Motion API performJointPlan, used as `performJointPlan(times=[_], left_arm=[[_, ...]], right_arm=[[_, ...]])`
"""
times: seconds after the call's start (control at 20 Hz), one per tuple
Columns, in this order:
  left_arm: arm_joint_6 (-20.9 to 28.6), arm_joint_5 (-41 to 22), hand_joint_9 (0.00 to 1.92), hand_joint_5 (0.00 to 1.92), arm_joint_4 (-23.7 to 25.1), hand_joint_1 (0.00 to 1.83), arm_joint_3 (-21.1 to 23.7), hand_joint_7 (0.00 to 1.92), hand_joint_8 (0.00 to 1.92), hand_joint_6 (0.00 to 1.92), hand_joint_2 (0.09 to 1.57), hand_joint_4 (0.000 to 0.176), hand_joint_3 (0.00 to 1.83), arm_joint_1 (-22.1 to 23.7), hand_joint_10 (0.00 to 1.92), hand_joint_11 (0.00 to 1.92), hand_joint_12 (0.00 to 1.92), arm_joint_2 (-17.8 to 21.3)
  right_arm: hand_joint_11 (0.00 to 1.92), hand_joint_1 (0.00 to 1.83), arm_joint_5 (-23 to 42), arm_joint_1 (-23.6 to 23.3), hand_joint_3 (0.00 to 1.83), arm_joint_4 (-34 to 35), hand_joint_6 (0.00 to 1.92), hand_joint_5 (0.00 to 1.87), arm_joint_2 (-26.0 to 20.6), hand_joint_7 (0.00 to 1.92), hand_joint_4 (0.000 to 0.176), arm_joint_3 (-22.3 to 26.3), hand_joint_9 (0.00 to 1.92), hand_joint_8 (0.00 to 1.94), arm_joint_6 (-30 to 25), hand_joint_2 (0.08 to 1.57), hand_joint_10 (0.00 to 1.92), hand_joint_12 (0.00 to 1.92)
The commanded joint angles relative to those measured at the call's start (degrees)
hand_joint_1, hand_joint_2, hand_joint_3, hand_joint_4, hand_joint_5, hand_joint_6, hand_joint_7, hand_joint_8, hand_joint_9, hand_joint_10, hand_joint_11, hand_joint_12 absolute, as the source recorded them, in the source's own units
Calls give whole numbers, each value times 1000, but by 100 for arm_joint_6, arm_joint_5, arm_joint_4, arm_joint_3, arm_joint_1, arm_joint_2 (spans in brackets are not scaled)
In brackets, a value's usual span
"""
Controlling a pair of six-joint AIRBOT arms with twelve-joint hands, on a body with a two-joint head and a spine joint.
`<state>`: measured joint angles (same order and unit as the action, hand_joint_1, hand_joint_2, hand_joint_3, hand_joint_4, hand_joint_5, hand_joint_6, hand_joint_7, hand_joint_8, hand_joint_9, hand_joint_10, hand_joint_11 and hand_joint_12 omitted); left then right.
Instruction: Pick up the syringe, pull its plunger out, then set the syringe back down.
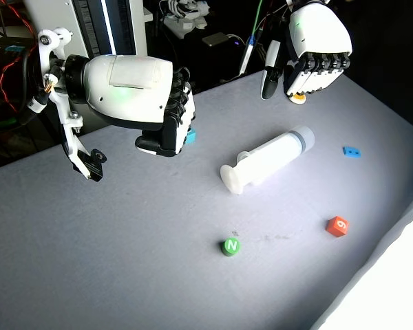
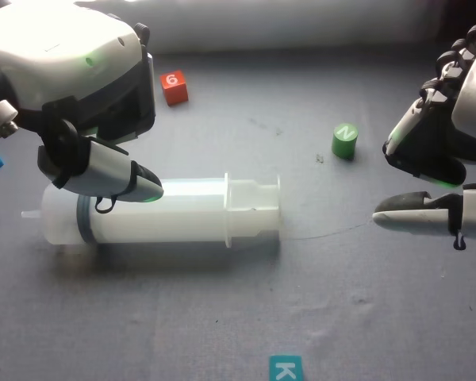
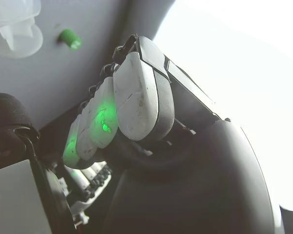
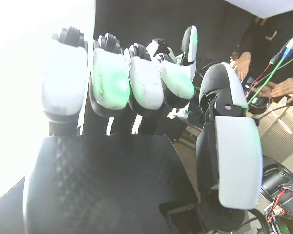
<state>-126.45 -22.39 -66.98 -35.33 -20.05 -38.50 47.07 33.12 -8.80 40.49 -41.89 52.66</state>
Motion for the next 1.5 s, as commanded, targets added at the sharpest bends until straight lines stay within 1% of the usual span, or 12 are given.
performJointPlan(times=[0.0,0.05,0.1,0.15,0.6,0.95,1.0,1.05,1.1,1.15,1.25,1.45], left_arm=[[-47,-300,5,16,165,0,-15,24,15,13,997,0,239,80,15,0,0,-28],[-47,-302,5,16,165,0,-17,24,15,13,997,0,239,80,15,0,0,-28],[-48,-311,1,13,164,0,-17,20,2,1,1099,0,42,80,1,0,0,-28],[-48,-312,12,25,158,0,-18,38,8,5,1107,0,23,78,5,0,0,-28],[-454,-376,0,7,-372,0,6,12,0,2,1107,0,14,41,0,0,0,-28],[-430,-746,3,21,-799,28,54,28,6,4,1108,0,8,-335,1,0,0,-222],[-387,-748,0,3,-799,446,38,5,0,0,1062,0,0,-397,0,14,9,-281],[-336,-758,0,0,-799,541,19,0,0,0,1048,0,0,-461,0,16,11,-349],[-295,-787,4,0,-799,626,5,1,0,0,1022,0,0,-516,2,32,20,-418],[-243,-839,19,0,-786,767,-10,12,5,0,999,0,0,-591,8,59,36,-497],[-55,-907,7,0,-639,777,-35,0,0,0,1023,0,27,-693,0,1,226,-579],[116,-1069,0,0,-545,817,-155,0,0,0,1036,0,14,-939,0,0,168,-785]], right_arm=[[0,0,704,-24,271,72,0,0,-3,0,0,8,0,0,12,978,0,0],[0,0,704,-24,271,72,0,0,-3,0,0,9,0,0,13,978,0,0],[0,0,704,-23,66,72,0,0,-3,0,0,9,0,0,13,1100,0,0],[0,0,705,-21,36,72,0,0,-3,0,0,9,0,0,13,1097,0,0],[0,0,709,-1,25,73,0,0,-4,0,0,7,0,0,26,1097,0,0],[0,0,671,67,0,971,0,0,-5,0,0,-103,0,0,-156,1049,0,0],[0,0,641,71,0,998,0,0,-5,0,0,-121,0,0,-254,1050,0,0],[0,0,592,71,0,1029,0,0,-5,0,0,-142,0,0,-342,1051,0,0],[69,32,562,71,13,1092,10,117,-4,121,0,-159,110,12,-381,1178,15,45],[13,49,535,70,10,1135,16,187,-4,178,0,-187,150,9,-476,1232,4,245],[0,36,485,66,2,1135,2,185,-4,174,0,-230,130,0,-715,1234,0,266],[0,69,482,55,0,1135,4,204,2,198,0,-242,160,4,-958,1226,5,312]])
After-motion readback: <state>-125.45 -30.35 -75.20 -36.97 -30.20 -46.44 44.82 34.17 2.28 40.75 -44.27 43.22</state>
